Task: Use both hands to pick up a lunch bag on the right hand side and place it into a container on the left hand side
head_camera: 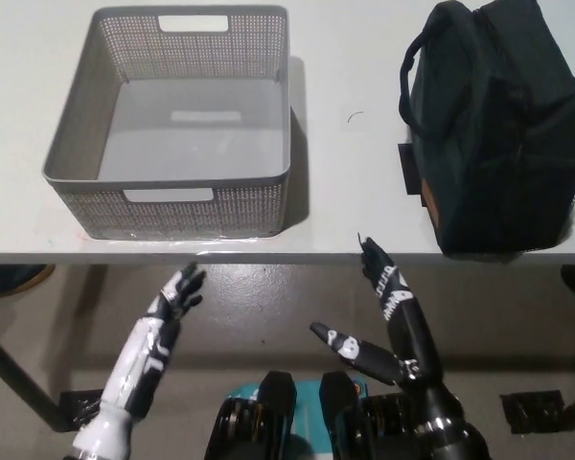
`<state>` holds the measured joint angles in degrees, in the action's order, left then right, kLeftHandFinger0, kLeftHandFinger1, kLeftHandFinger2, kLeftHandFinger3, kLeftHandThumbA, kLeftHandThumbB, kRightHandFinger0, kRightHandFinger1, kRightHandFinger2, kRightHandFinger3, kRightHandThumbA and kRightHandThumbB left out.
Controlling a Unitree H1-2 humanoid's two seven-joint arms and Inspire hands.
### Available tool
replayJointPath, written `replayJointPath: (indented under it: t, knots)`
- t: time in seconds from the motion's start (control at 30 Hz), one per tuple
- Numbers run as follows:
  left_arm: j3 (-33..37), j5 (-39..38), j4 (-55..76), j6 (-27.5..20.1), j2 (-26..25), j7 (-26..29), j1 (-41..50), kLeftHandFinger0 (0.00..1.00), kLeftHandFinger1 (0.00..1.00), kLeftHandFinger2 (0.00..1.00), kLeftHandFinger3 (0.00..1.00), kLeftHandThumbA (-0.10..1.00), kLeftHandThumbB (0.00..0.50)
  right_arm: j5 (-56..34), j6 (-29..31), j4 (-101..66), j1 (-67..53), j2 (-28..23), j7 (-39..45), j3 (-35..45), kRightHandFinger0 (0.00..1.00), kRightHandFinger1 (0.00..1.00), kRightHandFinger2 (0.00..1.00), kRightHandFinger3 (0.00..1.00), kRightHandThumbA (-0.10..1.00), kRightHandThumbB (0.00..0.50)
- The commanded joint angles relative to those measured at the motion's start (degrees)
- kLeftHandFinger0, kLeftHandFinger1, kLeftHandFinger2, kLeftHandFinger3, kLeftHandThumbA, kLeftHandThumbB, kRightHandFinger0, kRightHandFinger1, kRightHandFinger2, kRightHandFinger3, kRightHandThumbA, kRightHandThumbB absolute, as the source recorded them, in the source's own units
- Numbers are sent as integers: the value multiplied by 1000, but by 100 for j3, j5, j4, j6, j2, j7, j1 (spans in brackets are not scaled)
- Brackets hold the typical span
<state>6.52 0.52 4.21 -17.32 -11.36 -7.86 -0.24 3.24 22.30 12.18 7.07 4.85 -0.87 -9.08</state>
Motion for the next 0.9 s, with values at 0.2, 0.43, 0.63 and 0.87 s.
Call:
replayJointPath:
  t: [0.2, 0.43, 0.63, 0.87]
  knots:
    - [743, -691, 1828, 833, -500, -946, 31, 1000, 1000, 1000, 1000, 960, 212, -374, 461, -1913, -669, -250, 356, -164, 1000, 1000, 1000, 1000, 1000, 76]
    - [995, -658, 2517, 1234, -297, -1016, -414, 1000, 1000, 1000, 1000, 962, 195, -372, 462, -2878, -824, -299, 329, -154, 1000, 1000, 1000, 1000, 1000, 122]
    - [1031, -454, 2638, 1478, -21, -978, -1093, 1000, 1000, 1000, 1000, 1000, 221, -426, 434, -3500, -724, -316, 191, 62, 1000, 1000, 1000, 1000, 1000, 131]
    - [895, -188, 2100, 1594, 497, -809, -2349, 1000, 1000, 1000, 1000, 1000, 222, -505, 341, -3861, -263, -506, -107, 885, 1000, 1000, 1000, 1000, 1000, 170]
